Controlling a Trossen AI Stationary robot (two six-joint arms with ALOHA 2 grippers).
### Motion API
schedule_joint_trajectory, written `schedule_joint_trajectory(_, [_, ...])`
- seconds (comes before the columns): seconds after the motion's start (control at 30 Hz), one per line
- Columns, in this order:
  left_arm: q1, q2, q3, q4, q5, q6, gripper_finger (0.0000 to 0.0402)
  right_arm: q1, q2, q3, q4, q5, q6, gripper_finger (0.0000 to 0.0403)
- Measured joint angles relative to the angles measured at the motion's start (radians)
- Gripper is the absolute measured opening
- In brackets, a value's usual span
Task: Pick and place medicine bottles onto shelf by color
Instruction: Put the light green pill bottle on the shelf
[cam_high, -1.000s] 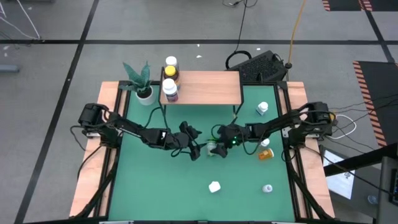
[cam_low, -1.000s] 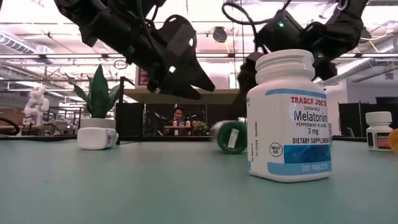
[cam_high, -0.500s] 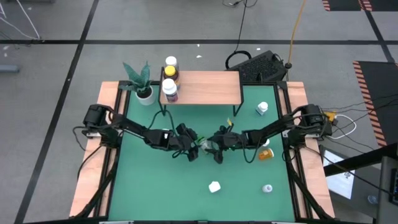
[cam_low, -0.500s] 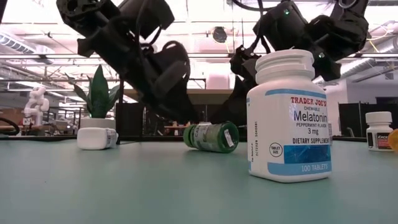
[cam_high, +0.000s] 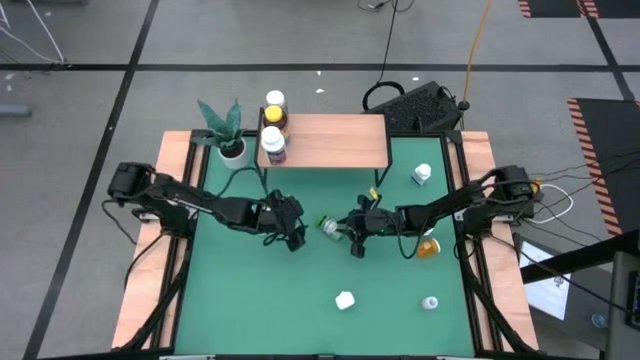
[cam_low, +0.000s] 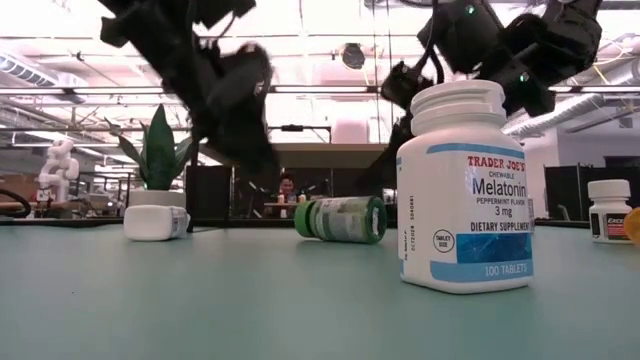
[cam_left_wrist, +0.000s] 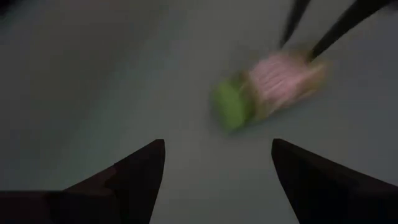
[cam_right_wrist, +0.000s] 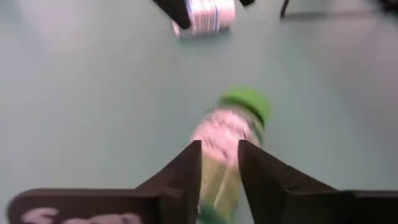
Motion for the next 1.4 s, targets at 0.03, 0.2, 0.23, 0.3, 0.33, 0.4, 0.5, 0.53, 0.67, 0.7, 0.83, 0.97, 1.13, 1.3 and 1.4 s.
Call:
schedule_joint_trajectory(0.03, [-0.006, -0.009, 0.002, 0.024, -0.001, 0.011, 0.0299, 0.005, -0.019, -0.003, 0.015, 0.0, -0.018, 0.0087])
schedule_joint_trajectory(0.2, [-0.029, -0.029, 0.001, 0.062, -0.032, 0.029, 0.0299, 0.024, -0.093, -0.046, 0.048, -0.011, -0.091, 0.0052])
schedule_joint_trajectory(0.23, [-0.031, -0.029, 0.001, 0.056, -0.044, 0.029, 0.0299, 0.024, -0.096, -0.053, 0.049, -0.011, -0.101, 0.0048])
schedule_joint_trajectory(0.3, [-0.033, -0.028, 0.0, 0.054, -0.065, 0.029, 0.0299, 0.011, -0.116, -0.075, 0.048, -0.012, -0.112, 0.0048])
schedule_joint_trajectory(0.33, [-0.032, -0.028, 0.0, 0.052, -0.076, 0.029, 0.0299, -0.001, -0.12, -0.077, 0.049, -0.016, -0.109, 0.0052])
schedule_joint_trajectory(0.4, [-0.027, -0.028, 0.0, 0.044, -0.104, 0.029, 0.0299, -0.027, -0.119, -0.076, 0.057, -0.019, -0.087, 0.007])
schedule_joint_trajectory(0.5, [-0.016, -0.021, 0.0, 0.031, -0.138, -0.001, 0.0299, -0.074, -0.118, -0.078, 0.042, -0.094, -0.026, 0.0117])
schedule_joint_trajectory(0.53, [-0.015, -0.016, 0.0, 0.025, -0.141, -0.014, 0.0299, -0.087, -0.119, -0.076, 0.028, -0.123, 0.002, 0.0136])
schedule_joint_trajectory(0.67, [-0.022, 0.027, -0.001, 0.03, -0.145, -0.047, 0.0299, -0.118, -0.118, -0.076, -0.096, -0.173, 0.09, 0.022])
schedule_joint_trajectory(0.7, [-0.025, 0.038, -0.001, 0.037, -0.146, -0.051, 0.0299, -0.119, -0.118, -0.076, -0.121, -0.173, 0.105, 0.0239])
schedule_joint_trajectory(0.83, [-0.03, 0.066, -0.001, 0.011, -0.128, -0.055, 0.0299, -0.116, -0.109, -0.078, -0.143, -0.175, 0.118, 0.0302])
schedule_joint_trajectory(0.97, [-0.031, 0.064, 0.0, -0.017, -0.127, -0.1, 0.0299, -0.116, -0.078, -0.083, -0.098, -0.175, 0.149, 0.0322])
schedule_joint_trajectory(1.13, [-0.038, 0.063, 0.0, -0.007, -0.127, -0.092, 0.0299, -0.115, 0.0, -0.083, -0.026, -0.181, 0.17, 0.0319])
schedule_joint_trajectory(1.3, [-0.039, 0.063, 0.0, -0.008, -0.127, -0.083, 0.0299, -0.115, 0.061, -0.083, 0.035, -0.225, 0.184, 0.0309])
schedule_joint_trajectory(1.4, [-0.04, 0.063, 0.0, -0.007, -0.127, -0.069, 0.0299, -0.12, 0.067, -0.083, 0.053, -0.204, 0.187, 0.0296])
